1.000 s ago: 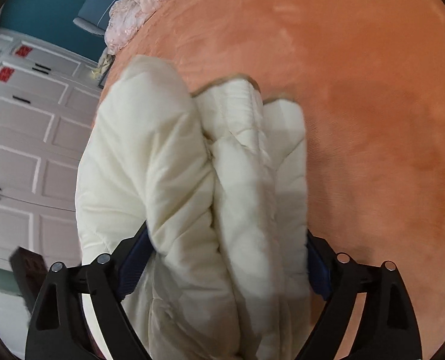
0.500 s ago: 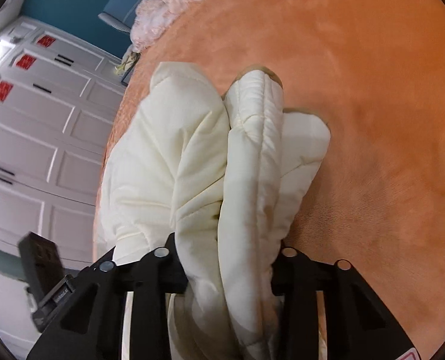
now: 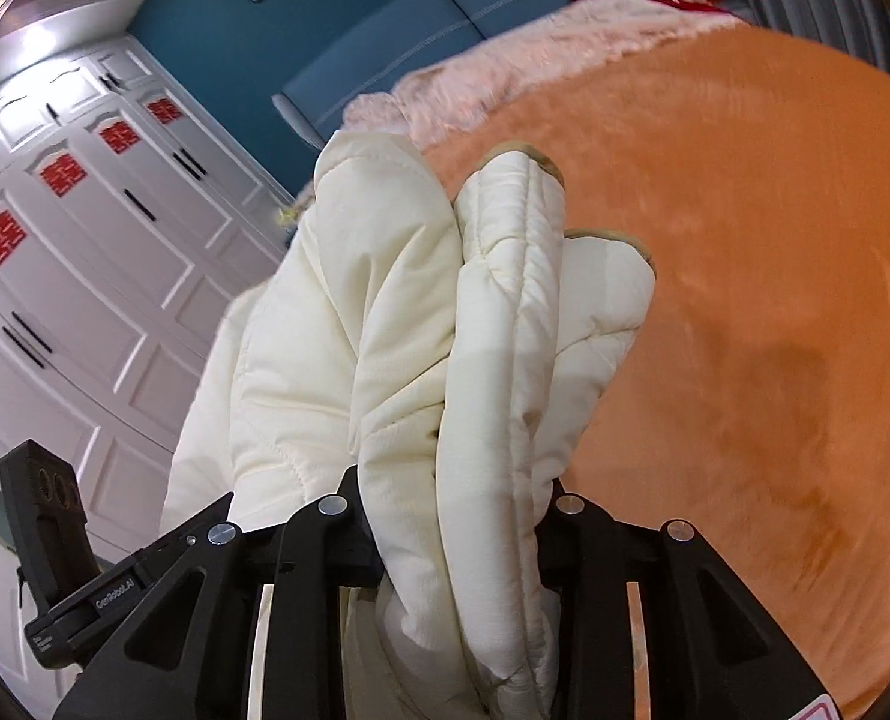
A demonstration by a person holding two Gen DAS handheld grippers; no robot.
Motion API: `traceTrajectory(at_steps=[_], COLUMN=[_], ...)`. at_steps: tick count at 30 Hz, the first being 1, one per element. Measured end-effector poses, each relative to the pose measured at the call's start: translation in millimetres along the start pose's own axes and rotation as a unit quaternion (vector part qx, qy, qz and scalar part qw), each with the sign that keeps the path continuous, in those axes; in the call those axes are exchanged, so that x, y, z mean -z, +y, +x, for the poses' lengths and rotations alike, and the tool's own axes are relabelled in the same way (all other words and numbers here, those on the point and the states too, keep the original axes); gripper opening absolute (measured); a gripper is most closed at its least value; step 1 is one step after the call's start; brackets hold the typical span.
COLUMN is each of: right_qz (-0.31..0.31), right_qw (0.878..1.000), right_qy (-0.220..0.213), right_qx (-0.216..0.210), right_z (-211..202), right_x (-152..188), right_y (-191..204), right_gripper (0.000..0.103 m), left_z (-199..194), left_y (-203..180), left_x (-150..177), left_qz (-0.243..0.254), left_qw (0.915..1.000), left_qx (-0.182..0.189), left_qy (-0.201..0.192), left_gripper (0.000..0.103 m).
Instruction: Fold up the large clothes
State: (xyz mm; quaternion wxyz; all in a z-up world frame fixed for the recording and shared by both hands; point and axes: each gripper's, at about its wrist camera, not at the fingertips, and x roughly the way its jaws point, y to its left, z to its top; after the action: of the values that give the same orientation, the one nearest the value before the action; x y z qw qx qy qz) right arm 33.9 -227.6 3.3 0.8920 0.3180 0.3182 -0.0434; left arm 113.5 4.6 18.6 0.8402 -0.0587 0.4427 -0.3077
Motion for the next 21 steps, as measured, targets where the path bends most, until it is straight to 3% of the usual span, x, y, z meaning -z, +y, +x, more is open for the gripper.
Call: traceTrajectory(at_steps=[11,16,20,21], right_qz=[-0.027,-0.035,-0.018,-0.002], right_qw=[0.999,0.999,0.999,0.999], right_qy=[-0.029,-0.018,0.012,0.016], right_qx=[-0.015,-0.007,0.027,0.033], right_z=[-1.7,28.8,93.6,107.3], right_x=[-32.3,-48.1,-62.3,-62.9], right_y=[20.7,37.7,30.1,24.2], right_gripper=[0.03,0.031,0.059,0.061], left_z=[-14.9,-1.9,41.1,59.8], left_y=[11.0,32.6,76.0,95.0], left_x=[-37.3,-60.6,-86.1,-90.1], left_qz=[0.005,0.007,-0.025,-0.041], left_qw=[0.9988,0.9989,0.9993,0.9988], left_qx=[0.032,0.029,0.012,-0.009], left_qy=[-0.037,-0.037,-0.026,-0.026], left_gripper=[0.063,0.064,0.07,0.073])
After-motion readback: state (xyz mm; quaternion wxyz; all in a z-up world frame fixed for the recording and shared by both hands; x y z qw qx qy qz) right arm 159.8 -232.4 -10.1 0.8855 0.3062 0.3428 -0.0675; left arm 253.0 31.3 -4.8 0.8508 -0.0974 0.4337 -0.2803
